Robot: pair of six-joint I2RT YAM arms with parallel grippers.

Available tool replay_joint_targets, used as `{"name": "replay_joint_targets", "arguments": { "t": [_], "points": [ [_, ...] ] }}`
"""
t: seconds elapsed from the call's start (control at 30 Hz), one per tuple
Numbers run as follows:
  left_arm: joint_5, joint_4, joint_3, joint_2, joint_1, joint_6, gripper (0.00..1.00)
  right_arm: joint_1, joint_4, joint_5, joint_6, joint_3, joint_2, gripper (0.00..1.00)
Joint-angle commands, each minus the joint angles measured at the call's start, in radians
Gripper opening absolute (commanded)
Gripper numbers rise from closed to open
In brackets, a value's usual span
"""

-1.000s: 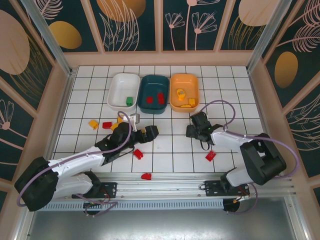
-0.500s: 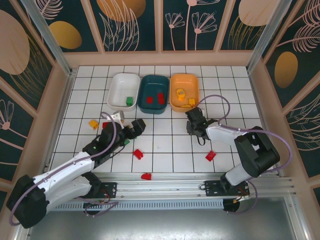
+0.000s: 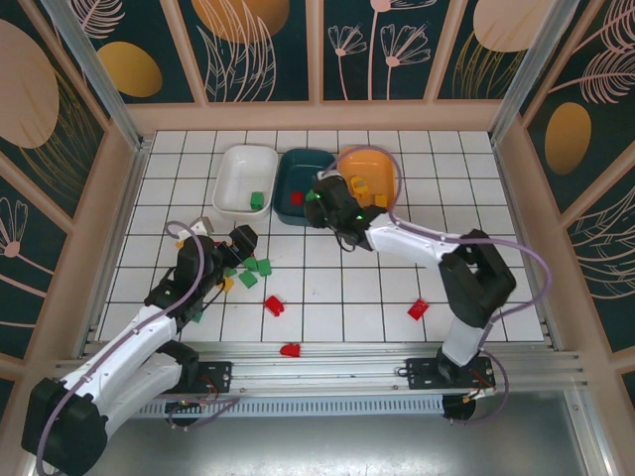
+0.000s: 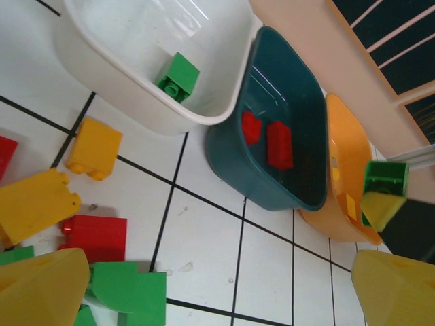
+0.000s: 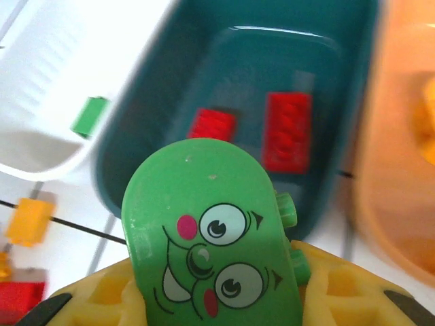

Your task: Sort the legos into containers by color

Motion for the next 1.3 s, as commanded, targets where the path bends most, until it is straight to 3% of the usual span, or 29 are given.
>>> {"name": "replay_joint_targets", "arguments": {
  "t": [0.0,0.23,0.53,0.63,0.7,0.93,1.13,1.27],
  "points": [
    [0.059,0.001,-0.04,-0.015,0.046,-0.045,0.99,0.023,0.066,-0.079,-0.078,0.142,0.116,0.14],
    [0.166,0.033,-0.077,0.009,0.125,-0.063,0.99,0.027,0.001,-0.165,-0.122,0.473,0.372,0.14],
    [0.188,0.042,-0.082,0.008,0.139,-0.055,0.99,0.033,-0.131,-0.19,-0.161,0.783,0.612,0.16],
    [0.198,0.044,-0.084,0.01,0.14,-0.052,0.99,0.043,-0.186,-0.176,-0.179,0.873,0.665,0.23],
    [0.199,0.047,-0.088,0.007,0.139,-0.049,0.99,0.045,-0.195,-0.169,-0.181,0.892,0.677,0.4],
    [0.217,0.054,-0.087,0.007,0.139,-0.046,0.99,0.048,-0.226,-0.151,-0.175,0.926,0.683,0.59],
    [0.225,0.04,-0.072,-0.014,0.139,-0.039,0.99,0.056,-0.218,-0.123,-0.187,0.906,0.623,0.66],
    [0.229,0.04,-0.077,-0.042,0.14,-0.033,0.99,0.057,-0.152,-0.074,-0.172,0.728,0.478,0.65]
  ]
}}
